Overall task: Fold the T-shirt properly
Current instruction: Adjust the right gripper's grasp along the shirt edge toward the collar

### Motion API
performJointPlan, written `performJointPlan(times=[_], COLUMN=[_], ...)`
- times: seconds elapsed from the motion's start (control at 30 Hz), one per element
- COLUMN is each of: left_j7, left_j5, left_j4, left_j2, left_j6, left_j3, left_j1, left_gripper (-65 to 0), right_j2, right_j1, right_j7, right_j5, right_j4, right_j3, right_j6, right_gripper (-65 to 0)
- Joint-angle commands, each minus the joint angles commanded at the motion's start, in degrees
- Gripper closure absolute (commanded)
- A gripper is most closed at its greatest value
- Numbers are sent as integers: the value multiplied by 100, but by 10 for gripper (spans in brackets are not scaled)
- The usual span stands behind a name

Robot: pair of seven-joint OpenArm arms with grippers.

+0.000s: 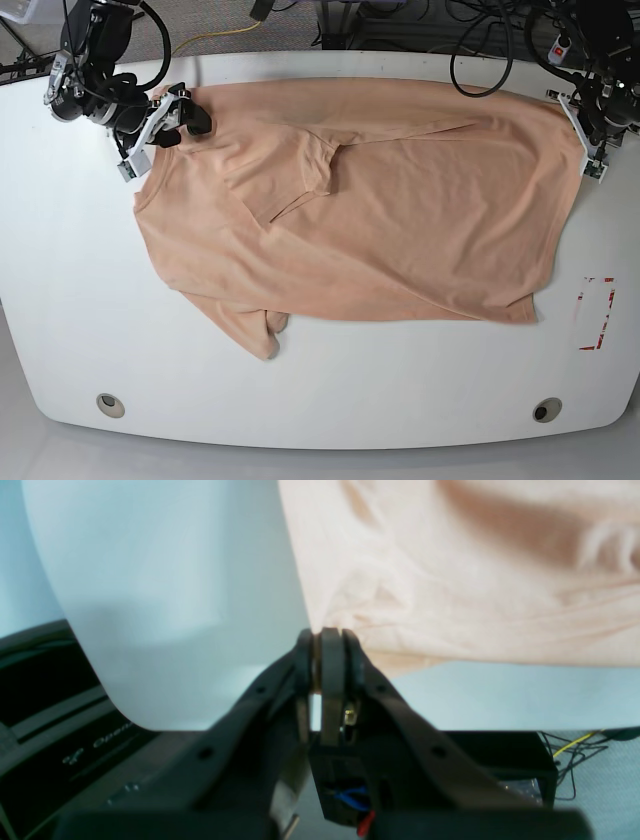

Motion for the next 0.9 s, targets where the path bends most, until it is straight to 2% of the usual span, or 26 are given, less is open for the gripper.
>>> performJointPlan(times=[0.17, 0.23, 0.27, 0.3, 0.37, 0.4, 0.43, 0.5, 0.7, 0.9], left_j7=[0, 0, 0, 0, 0, 0, 0, 0, 0, 0], left_j5=[0, -9, -9, -9, -9, -9, -9, 0, 0, 0], left_j4=[0, 0, 0, 0, 0, 0, 0, 0, 0, 0], left_j2=[0, 0, 0, 0, 0, 0, 0, 0, 0, -9], left_j6=[0, 0, 0, 0, 0, 0, 0, 0, 0, 0], left_j3=[9, 9, 9, 9, 9, 9, 9, 0, 0, -9], left_j1=[0, -9, -9, -9, -9, -18, -70, -123, -132, -158], left_gripper=[-4, -4, -4, -4, -4, -4, -4, -4, -4, -4], right_j2=[-105, -123, -123, -123, -149, -211, -255, -290, -316, -53], right_j1=[-62, -149, -176, -202, -211, -229, -264, -343, -633, -967], right_j7=[-18, -35, -35, 18, 53, 132, 149, 167, 149, 167], right_j5=[-9, 0, 0, 0, 0, 0, 0, 0, 0, -9], right_j4=[35, 35, 35, 35, 9, 26, 44, 70, 976, 1134], right_j3=[-18, -141, -255, -404, -651, -747, -730, -730, -730, -730], right_j6=[0, 0, 0, 0, 0, 0, 0, 0, 0, 0], right_gripper=[-400, -374, -342, -282, -149, -51, 0, 0, 0, 0])
